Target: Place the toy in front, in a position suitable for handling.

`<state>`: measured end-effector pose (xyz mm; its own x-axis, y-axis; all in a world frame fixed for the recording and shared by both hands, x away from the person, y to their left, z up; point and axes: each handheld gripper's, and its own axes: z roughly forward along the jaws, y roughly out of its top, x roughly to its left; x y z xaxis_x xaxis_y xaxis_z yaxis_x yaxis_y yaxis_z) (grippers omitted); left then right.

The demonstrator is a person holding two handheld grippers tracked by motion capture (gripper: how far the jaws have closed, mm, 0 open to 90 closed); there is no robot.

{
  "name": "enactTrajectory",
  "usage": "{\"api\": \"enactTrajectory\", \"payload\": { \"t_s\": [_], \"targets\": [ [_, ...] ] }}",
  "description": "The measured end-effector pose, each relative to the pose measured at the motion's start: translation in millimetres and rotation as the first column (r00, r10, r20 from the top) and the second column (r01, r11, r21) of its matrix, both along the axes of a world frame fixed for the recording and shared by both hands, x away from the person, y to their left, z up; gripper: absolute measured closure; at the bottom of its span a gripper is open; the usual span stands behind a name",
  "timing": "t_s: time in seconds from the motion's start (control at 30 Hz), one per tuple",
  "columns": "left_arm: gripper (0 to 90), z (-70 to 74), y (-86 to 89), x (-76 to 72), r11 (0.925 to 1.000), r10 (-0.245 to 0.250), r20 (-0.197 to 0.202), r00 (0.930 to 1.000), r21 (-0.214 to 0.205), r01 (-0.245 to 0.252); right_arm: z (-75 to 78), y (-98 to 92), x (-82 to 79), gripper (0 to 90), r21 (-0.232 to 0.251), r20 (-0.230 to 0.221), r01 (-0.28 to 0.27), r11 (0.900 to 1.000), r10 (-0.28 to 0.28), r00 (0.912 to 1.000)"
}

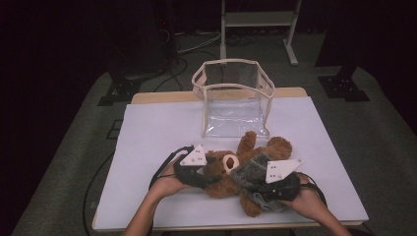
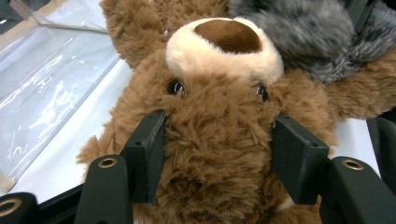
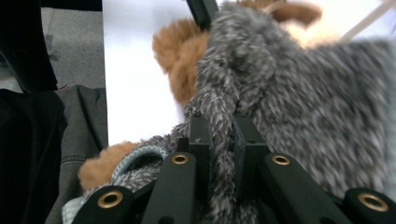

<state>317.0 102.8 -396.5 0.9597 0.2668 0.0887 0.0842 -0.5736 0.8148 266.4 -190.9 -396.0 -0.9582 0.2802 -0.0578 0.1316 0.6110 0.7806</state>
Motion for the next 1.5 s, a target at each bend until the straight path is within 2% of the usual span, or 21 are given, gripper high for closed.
{"api": "enactTrajectory", "payload": {
  "t_s": [0.07,0.1,0.13,0.2,0.3,0.37,0.47,0.63,0.7,0.83,0.9,1.0,1.1,1.13,1.17,1.2,1.3,1.33,1.5],
  "targets": [
    [39.4,1.4,-0.5,-0.9,1.0,-0.001,0.004,1.0,0.007,0.001,-6.4,-12.1,-6.3,79.6,-0.006,-0.014,0.019,0.9998,-0.019,0.9997],
    [39.5,1.4,-0.5,-0.9,1.0,-0.001,0.004,1.0,0.007,0.001,-6.4,-12.1,-6.3,79.6,-0.006,-0.014,0.019,0.9998,-0.019,0.9997],
    [39.5,2.0,-1.3,-1.3,0.9999,-0.002,0.007,1.0,0.014,0.002,-8.3,-19.5,-11.0,79.6,-0.006,-0.03,0.032,0.9995,-0.033,0.999],
    [39.7,1.7,-2.5,-1.7,0.9999,-0.002,0.007,1.0,0.01,0.002,-6.7,-21.2,-14.6,79.6,-0.002,-0.027,0.035,0.9994,-0.035,0.999],
    [39.9,1.8,-3.1,-1.5,0.9999,-0.001,0.009,1.0,0.013,0.001,-2.9,-17.4,-15.7,79.6,0.016,-0.025,0.026,0.9995,-0.025,0.9994],
    [39.8,1.7,-2.0,-0.7,0.9998,-0.009,0.011,0.9999,0.017,0.008,3.0,-3.2,-14.2,79.5,0.03,-0.009,-0.013,0.9995,0.013,0.9999],
    [38.4,0.7,0.1,0.0,1.0,-0.006,0.0,1.0,0.006,0.006,0.4,10.8,-12.8,79.5,0.015,0.0,-0.041,0.999,0.041,0.9992],
    [38.3,0.4,1.5,-0.6,0.9999,-0.015,0.002,0.9999,0.008,0.015,-9.8,7.9,-14.0,79.5,-0.001,-0.019,-0.035,0.9994,0.034,0.9992],
    [38.5,0.6,0.9,-1.7,0.9997,-0.023,0.001,0.9997,0.011,0.023,-12.4,-3.6,-18.6,79.5,-0.004,-0.03,-0.009,1.0,0.009,0.9995],
    [39.1,0.3,-0.4,-3.4,0.9985,-0.051,0.003,0.9987,0.02,0.051,0.8,-8.9,-19.9,79.5,0.021,0.012,0.008,0.9997,-0.008,0.9999],
    [39.0,-0.2,-0.5,-4.0,0.9984,-0.054,0.004,0.9986,0.02,0.053,11.5,-3.0,-15.7,79.4,0.037,0.05,0.005,0.9993,-0.007,0.9987],
    [38.7,-1.4,0.8,-4.3,0.9981,-0.059,0.006,0.9982,0.018,0.059,19.5,7.1,-6.6,79.3,0.055,0.083,0.005,0.9985,-0.009,0.9965],
    [38.3,-2.2,1.7,-5.2,0.998,-0.06,0.005,0.9982,0.02,0.06,19.1,13.0,-1.0,79.3,0.056,0.087,0.003,0.9984,-0.008,0.9962],
    [38.2,-2.6,2.5,-5.4,0.9979,-0.063,0.004,0.998,0.019,0.063,13.4,14.2,1.0,79.4,0.026,0.099,0.007,0.9996,-0.01,0.995],
    [38.2,-3.0,3.0,-5.6,0.9978,-0.064,0.005,0.998,0.016,0.064,13.4,14.2,1.0,79.4,0.026,0.099,0.007,0.9996,-0.01,0.995],
    [38.2,-3.0,3.4,-6.2,0.998,-0.062,0.004,0.9981,0.015,0.062,9.0,9.3,-0.2,79.4,0.02,0.085,0.019,0.9996,-0.021,0.9961],
    [38.1,-2.4,3.2,-6.6,0.9976,-0.066,0.01,0.9978,0.023,0.066,5.5,0.1,-3.8,79.4,0.003,0.084,0.031,0.9995,-0.031,0.996],
    [38.0,-2.1,2.2,-6.5,0.9976,-0.065,0.008,0.9979,0.025,0.065,5.2,-10.2,-7.6,79.4,0.001,0.082,0.047,0.9989,-0.047,0.9955],
    [38.0,-1.7,0.6,-6.0,0.9971,-0.07,0.01,0.9975,0.03,0.07,19.1,-15.8,-6.9,79.2,0.013,0.12,0.069,0.9975,-0.07,0.9903]
  ]
}}
